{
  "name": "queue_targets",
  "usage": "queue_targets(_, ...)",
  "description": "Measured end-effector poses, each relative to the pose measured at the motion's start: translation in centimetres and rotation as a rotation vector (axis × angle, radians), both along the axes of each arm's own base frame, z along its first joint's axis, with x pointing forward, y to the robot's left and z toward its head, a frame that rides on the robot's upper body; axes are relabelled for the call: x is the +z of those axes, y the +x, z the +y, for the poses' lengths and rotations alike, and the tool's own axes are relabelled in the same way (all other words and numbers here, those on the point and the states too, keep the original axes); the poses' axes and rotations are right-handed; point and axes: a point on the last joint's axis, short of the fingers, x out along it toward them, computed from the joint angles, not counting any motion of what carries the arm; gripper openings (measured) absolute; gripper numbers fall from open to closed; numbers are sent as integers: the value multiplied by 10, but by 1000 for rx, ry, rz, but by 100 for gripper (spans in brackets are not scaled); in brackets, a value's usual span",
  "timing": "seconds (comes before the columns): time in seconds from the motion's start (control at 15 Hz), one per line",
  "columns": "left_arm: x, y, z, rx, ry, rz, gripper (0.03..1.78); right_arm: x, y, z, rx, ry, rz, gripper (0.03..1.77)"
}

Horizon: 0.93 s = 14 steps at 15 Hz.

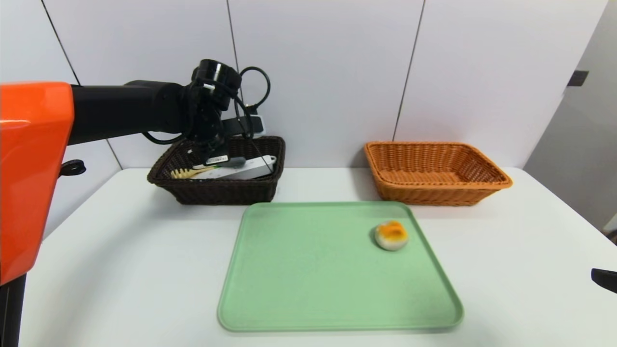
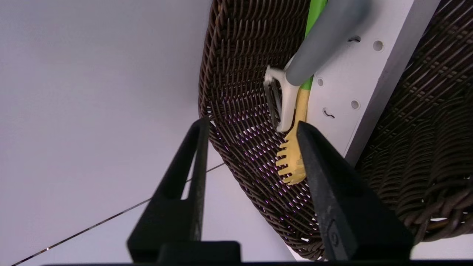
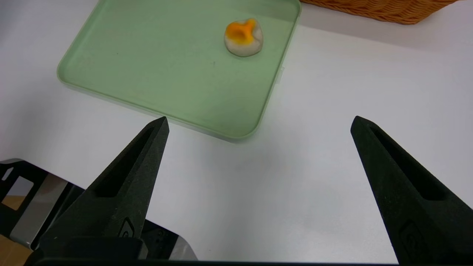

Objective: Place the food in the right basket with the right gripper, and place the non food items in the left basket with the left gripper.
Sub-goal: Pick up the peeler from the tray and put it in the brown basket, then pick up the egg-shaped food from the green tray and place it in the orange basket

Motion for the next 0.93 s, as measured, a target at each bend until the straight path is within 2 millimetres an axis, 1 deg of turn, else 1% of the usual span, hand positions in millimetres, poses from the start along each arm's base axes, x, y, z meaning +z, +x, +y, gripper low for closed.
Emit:
queue_targets(0.2, 15, -8, 3, 36, -79, -48, 115, 0, -1, 0, -3, 1, -2, 170)
queue_targets(0.33, 32, -18, 7, 92, -200, -113, 128, 1, -2, -1, -3, 2, -7, 170)
queue_targets(0.53, 52, -37, 14, 211, -430, -182, 142, 1, -3, -1, -8, 2, -9, 170)
queue_targets(0.73, 65, -66, 25, 375, -672, -174, 151, 2, 3, 0, -23, -4, 0, 170)
queue_targets(0.93, 73, -107, 36, 540, -884, -67, 157, 5, 21, 5, -26, -15, 39, 170)
